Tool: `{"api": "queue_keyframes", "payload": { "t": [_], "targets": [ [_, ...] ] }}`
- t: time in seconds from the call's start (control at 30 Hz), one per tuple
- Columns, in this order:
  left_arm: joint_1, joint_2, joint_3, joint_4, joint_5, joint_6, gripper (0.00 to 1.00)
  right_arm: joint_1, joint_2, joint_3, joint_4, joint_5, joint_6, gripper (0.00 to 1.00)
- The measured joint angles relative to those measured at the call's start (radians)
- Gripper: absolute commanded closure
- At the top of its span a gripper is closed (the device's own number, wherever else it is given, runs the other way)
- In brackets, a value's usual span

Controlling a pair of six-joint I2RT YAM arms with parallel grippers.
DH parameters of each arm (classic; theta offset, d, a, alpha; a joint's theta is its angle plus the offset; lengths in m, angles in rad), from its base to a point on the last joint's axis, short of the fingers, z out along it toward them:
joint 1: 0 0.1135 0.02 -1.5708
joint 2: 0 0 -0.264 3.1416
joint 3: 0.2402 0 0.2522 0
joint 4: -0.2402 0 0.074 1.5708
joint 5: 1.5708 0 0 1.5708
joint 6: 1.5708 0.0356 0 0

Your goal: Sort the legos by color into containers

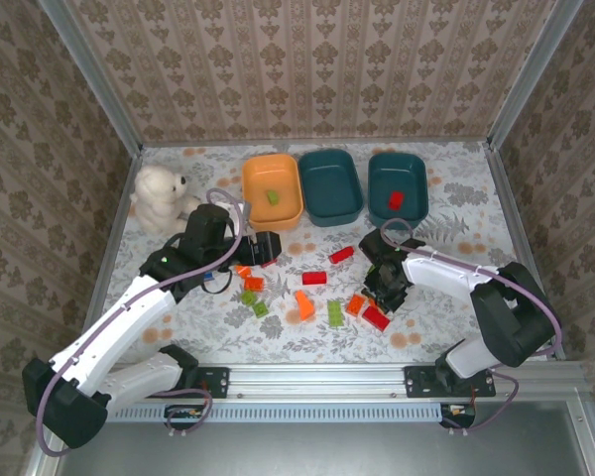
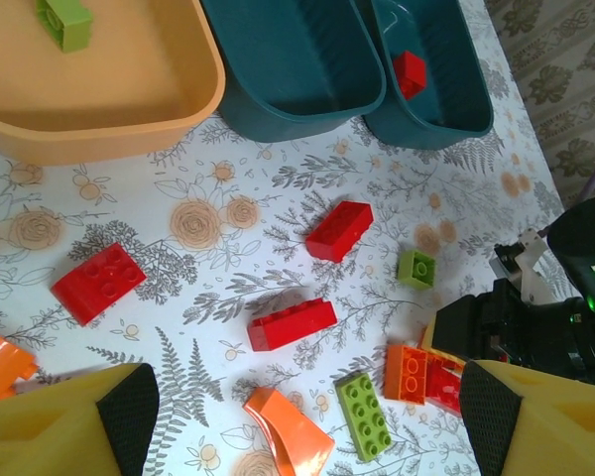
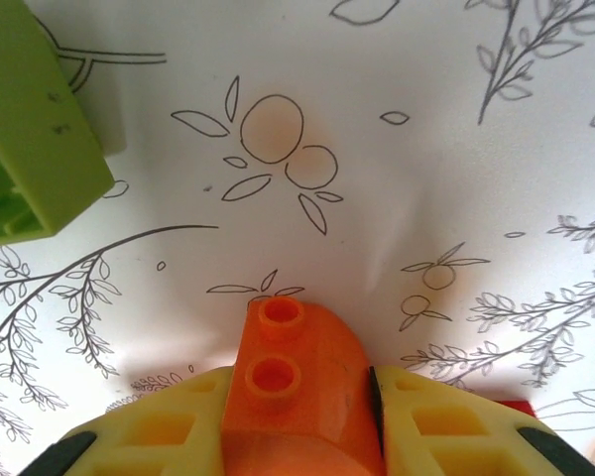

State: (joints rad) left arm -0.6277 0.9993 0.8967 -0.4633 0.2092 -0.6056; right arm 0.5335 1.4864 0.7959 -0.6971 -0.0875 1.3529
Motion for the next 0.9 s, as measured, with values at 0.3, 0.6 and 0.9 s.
{"api": "queue_keyframes", "payload": {
  "t": [0.3,0.6,0.9],
  "targets": [
    [0.022,0.021,0.072,0.003,0.031,-0.05,0.17,0.034,-0.045,0.384,-0.135,0.143,-0.21,0.73],
    [0.13,0.122,0.194,0.006,0.029,-0.079,0.17,0.012,0.427,0.929,-0.088,0.189,-0.446,0.74],
    [0.14,0.102,0.201,-0.057,0.008,-0.079,0.17,-0.097,0.846,1.3,-0.096,0.138,-0.525,0.74]
  ]
}}
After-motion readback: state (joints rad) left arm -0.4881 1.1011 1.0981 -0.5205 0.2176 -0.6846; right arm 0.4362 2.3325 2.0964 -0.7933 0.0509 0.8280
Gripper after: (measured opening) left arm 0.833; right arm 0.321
